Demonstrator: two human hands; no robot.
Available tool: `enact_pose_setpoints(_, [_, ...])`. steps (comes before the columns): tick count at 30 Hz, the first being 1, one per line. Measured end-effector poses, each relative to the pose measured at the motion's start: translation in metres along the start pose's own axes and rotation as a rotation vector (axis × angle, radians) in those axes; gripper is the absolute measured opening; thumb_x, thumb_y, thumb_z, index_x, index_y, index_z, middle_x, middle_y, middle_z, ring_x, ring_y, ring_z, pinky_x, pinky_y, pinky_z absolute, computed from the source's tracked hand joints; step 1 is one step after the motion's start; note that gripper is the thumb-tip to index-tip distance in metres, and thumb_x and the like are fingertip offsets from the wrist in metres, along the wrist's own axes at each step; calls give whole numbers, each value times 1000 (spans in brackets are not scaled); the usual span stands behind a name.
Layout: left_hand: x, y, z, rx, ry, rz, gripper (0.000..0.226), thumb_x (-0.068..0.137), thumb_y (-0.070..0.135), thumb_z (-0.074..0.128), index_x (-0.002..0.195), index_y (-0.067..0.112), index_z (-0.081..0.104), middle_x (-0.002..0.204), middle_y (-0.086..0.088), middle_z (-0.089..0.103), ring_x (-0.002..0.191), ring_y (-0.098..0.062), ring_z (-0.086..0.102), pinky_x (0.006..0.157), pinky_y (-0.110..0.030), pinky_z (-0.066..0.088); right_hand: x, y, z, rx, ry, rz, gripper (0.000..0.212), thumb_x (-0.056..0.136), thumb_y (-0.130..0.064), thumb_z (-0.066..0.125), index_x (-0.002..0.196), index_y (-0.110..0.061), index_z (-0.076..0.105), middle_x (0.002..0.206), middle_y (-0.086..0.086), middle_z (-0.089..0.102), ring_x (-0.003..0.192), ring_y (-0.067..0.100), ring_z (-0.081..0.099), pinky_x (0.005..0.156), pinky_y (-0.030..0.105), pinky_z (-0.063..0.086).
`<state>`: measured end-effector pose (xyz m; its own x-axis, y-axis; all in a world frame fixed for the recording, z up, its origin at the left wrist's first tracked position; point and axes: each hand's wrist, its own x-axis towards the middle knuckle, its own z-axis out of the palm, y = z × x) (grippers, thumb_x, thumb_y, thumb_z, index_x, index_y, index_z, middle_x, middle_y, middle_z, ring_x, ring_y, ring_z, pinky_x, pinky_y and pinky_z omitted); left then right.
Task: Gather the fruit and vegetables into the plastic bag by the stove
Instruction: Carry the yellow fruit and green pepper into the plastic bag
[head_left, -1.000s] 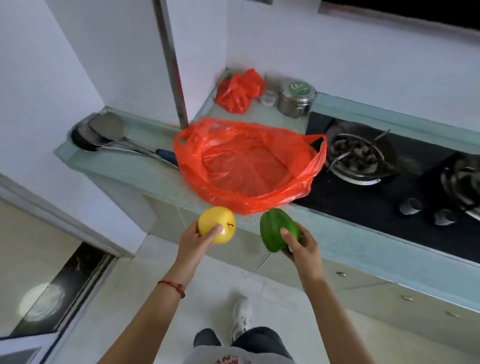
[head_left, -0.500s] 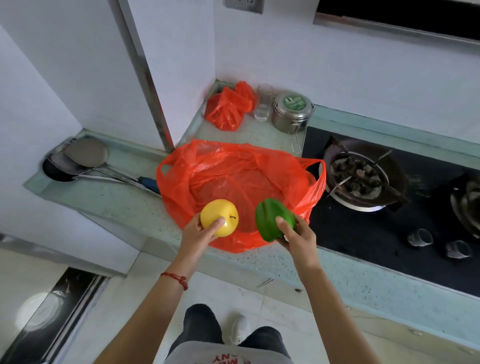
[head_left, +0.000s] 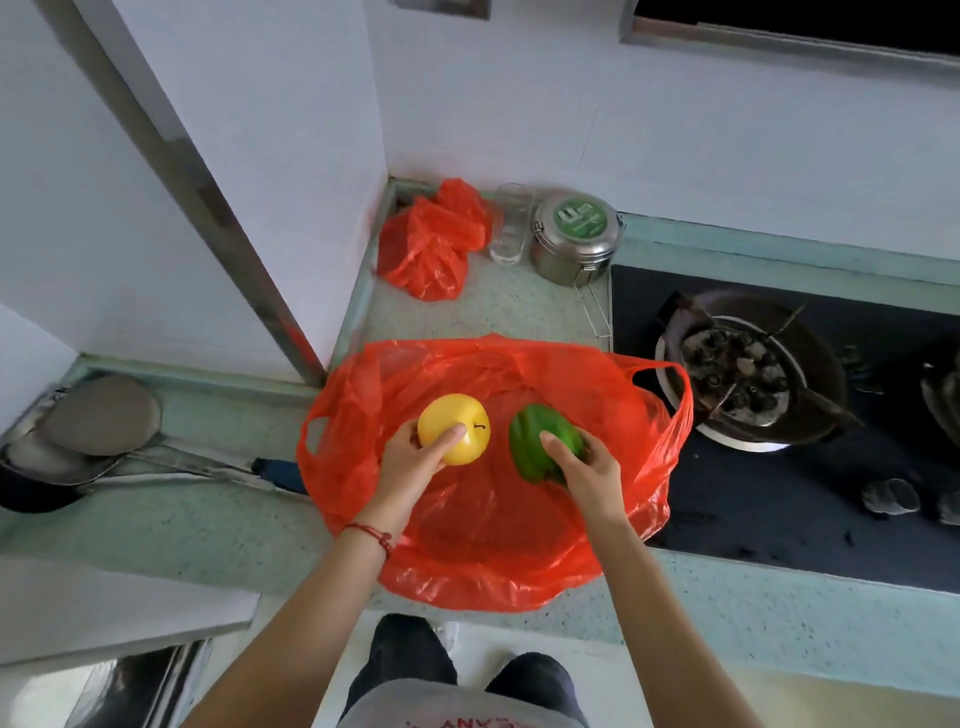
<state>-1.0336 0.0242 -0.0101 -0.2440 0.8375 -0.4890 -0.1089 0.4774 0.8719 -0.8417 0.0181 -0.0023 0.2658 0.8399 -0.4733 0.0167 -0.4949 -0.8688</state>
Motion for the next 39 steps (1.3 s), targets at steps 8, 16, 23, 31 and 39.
enact_pose_setpoints(8, [31, -1, 3, 166, -20, -19, 35, 51, 50, 73, 72, 24, 62, 73, 3, 64, 78, -21, 63, 81, -46, 55, 16, 3, 16, -203, 125, 31, 76, 70, -45, 74, 132, -13, 46, 121, 6, 58, 110, 24, 56, 97, 43, 48])
enact_pose_setpoints(16, [29, 4, 6, 296, 1, 27, 31, 70, 34, 77, 87, 12, 64, 79, -3, 63, 79, -24, 62, 64, -29, 49, 13, 4, 19, -231, 155, 23, 80, 71, -47, 72, 136, -12, 40, 130, 8, 54, 117, 24, 53, 99, 40, 46])
enact_pose_setpoints(23, [20, 5, 3, 338, -16, 49, 74, 68, 41, 76, 129, 9, 49, 128, -9, 55, 117, -24, 52, 100, -38, 42, 2, 6, 12, -187, 171, -3, 84, 73, -46, 71, 141, -13, 33, 142, 7, 44, 130, 23, 42, 107, 39, 38])
enact_pose_setpoints(31, [4, 1, -4, 362, -26, 116, 80, 65, 45, 74, 132, 9, 47, 138, -11, 49, 127, -22, 46, 108, -39, 36, -23, 6, -2, -103, 216, -66, 70, 78, -38, 68, 137, -13, 40, 140, 6, 48, 129, 18, 44, 107, 36, 37])
enact_pose_setpoints(39, [-39, -7, -1, 411, -33, 311, 65, 70, 40, 70, 126, 13, 52, 131, -8, 54, 117, -15, 50, 97, -26, 37, -63, 20, -32, -23, 202, -145, 59, 82, -35, 66, 134, -15, 46, 137, 4, 51, 126, 14, 47, 104, 30, 39])
